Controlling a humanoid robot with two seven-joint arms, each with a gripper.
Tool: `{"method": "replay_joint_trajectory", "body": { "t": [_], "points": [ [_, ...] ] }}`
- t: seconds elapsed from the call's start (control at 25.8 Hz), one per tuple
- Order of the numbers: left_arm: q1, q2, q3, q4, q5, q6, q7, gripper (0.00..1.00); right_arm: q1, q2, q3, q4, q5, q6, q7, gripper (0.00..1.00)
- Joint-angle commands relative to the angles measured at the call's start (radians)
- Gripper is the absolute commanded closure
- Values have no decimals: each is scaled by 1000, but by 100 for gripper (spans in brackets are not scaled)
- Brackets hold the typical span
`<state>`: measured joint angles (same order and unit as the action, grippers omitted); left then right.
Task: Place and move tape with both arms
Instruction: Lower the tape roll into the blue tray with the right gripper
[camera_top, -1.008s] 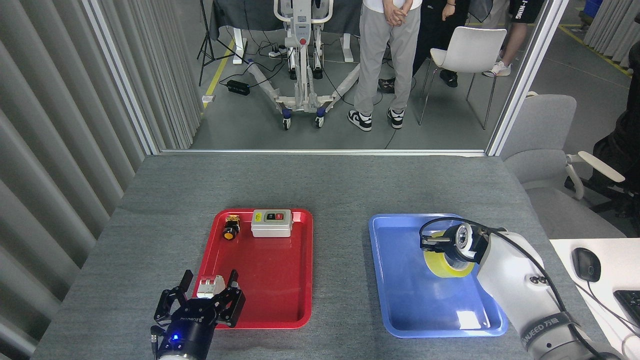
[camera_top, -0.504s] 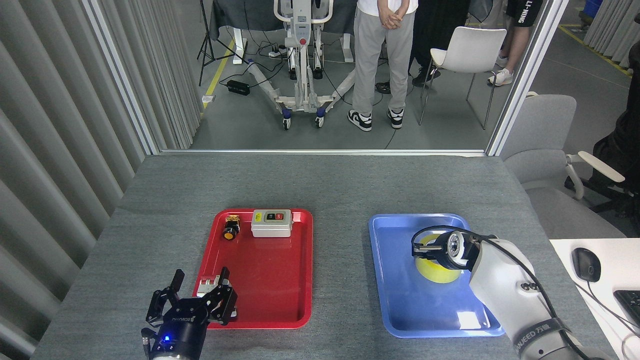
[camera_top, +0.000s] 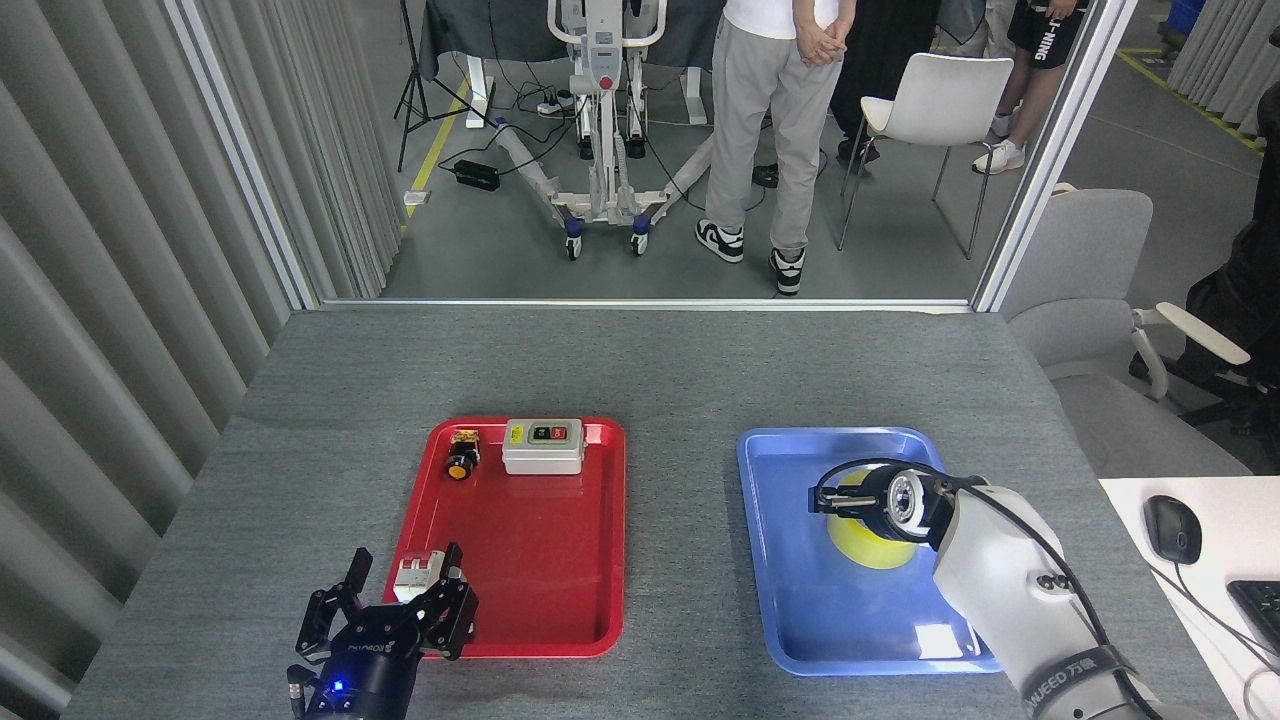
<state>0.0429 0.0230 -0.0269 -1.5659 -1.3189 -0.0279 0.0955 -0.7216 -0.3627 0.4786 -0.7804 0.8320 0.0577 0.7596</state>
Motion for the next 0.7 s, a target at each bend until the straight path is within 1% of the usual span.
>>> {"method": "replay_joint_trajectory", "body": {
  "t": [0.0,0.04,0.08,0.16,0.19,0.23,0.27,0.31,0.39,0.47,0.5,0.58,0.66],
  "points": [
    [-3,3,4,0,-2,0,1,0,39,-2,-6,-56,10,-44,-75,17],
    [-5,5,4,0,-2,0,1,0,50,-7,-8,-80,12,-45,-95,8],
    [-5,5,5,-2,-2,0,1,0,59,-13,-11,-111,12,-47,-129,2],
    [-5,6,5,-2,-2,0,1,0,108,-30,-46,-171,15,-52,-227,1],
    [-5,6,5,-5,-2,-1,3,0,142,-33,-97,-207,22,-62,-279,1],
    [-5,5,5,-5,-2,-1,1,0,175,-25,-167,-240,53,-88,-319,1],
    [-5,5,5,-6,-2,-1,1,0,209,-19,-241,-260,108,-130,-347,1],
    [-5,6,4,-6,-2,-1,1,0,241,-5,-314,-273,182,-177,-368,1],
    [-5,6,4,-6,-2,-1,3,0,277,42,-419,-290,322,-266,-434,1],
    [-5,8,4,-3,-2,-1,3,0,303,99,-492,-301,440,-311,-562,1],
    [-3,8,4,-3,-2,-1,3,0,323,113,-518,-304,492,-315,-628,1],
    [-3,9,4,-3,-2,-1,3,0,346,123,-549,-316,573,-303,-767,1],
    [-3,9,4,-2,-2,-1,3,0,367,139,-549,-336,607,-243,-891,1]
  ]
}}
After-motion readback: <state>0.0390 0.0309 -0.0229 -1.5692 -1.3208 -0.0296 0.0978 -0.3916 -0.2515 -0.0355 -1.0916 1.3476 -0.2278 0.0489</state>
